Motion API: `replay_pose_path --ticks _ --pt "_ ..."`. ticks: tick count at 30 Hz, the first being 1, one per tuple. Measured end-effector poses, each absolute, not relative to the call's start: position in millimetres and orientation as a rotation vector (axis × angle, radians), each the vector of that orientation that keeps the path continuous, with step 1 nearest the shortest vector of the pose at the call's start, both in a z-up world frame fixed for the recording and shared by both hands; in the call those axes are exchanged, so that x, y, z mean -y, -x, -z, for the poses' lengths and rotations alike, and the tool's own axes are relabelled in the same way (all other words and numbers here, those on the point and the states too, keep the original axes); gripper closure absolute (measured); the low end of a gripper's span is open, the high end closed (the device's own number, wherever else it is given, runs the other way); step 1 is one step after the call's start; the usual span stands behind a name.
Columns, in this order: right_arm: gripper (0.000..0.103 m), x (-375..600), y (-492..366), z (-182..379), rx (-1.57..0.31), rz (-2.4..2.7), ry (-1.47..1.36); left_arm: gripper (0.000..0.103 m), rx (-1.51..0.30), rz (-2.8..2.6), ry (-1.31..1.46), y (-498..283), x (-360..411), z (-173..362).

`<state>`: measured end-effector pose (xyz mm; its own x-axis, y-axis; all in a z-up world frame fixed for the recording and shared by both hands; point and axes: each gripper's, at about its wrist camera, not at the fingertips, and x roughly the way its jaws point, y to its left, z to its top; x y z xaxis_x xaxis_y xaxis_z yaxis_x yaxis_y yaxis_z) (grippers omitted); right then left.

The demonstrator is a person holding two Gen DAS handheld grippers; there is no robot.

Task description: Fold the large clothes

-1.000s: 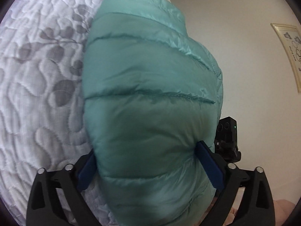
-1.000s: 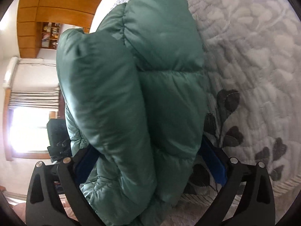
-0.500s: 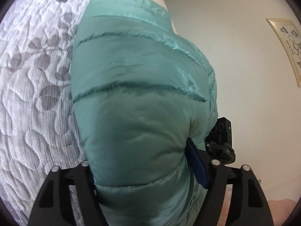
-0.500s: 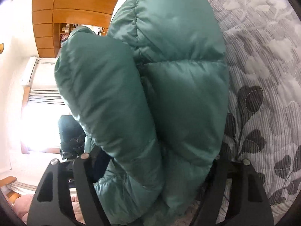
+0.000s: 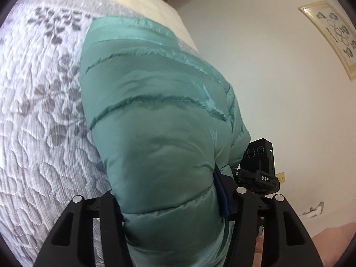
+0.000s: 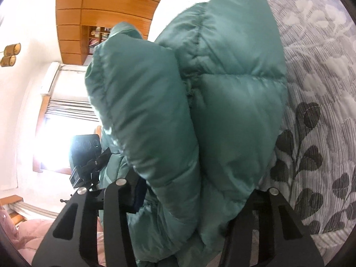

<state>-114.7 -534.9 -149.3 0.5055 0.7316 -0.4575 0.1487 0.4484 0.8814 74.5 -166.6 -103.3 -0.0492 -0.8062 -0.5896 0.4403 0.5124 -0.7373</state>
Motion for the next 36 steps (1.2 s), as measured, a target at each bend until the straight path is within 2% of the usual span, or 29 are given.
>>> replay_pose_path --ticks 6,15,28,36 --pt "0.058 531 119 122 -0.94 -0.48 -1.026 0.048 -1.156 1.069 0.338 -60 159 63" --pt "0.058 517 95 80 -0.882 -0.516 -0.902 0.048 -1.031 1.08 0.339 -86 149 15" --pt "0.058 475 -23 81 -0.938 -0.591 -0.797 0.047 -0.963 0.969 0.36 -184 104 26" --pt "0.058 441 -105 109 -1.017 -0.609 -0.745 0.047 -0.973 0.893 0.435 -262 65 65"
